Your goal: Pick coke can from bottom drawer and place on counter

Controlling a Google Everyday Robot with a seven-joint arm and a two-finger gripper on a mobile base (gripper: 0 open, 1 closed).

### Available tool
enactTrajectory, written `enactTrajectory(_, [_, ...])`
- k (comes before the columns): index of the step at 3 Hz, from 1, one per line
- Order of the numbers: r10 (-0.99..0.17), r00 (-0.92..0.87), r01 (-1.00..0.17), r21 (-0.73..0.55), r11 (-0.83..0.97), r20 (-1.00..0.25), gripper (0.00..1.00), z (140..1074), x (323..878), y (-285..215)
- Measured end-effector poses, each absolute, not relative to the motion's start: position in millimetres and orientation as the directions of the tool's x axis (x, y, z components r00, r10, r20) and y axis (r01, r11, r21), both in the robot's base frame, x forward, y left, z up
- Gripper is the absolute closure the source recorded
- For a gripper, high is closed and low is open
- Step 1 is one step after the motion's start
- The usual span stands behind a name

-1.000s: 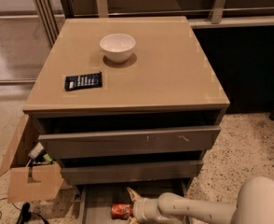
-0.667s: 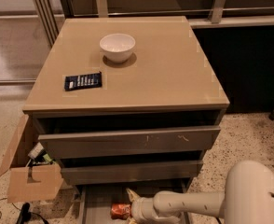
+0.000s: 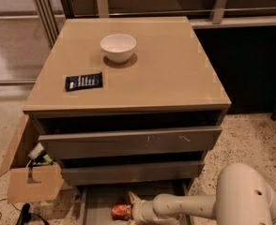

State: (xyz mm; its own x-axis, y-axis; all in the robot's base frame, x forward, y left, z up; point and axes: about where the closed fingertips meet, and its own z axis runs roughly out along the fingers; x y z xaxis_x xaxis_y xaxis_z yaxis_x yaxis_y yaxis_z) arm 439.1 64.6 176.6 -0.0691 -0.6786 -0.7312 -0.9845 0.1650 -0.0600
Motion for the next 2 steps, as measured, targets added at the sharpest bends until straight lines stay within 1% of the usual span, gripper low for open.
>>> enactTrajectory(1, [-0.642,-0.088,-0.978,-0.057,0.202,-0.761,0.00,138.2,458.8,65.9])
enactTrajectory(2, [-0.645,-0.085,-0.978,-0.060,0.200,-0.759,0.00,141.5,459.2,66.4])
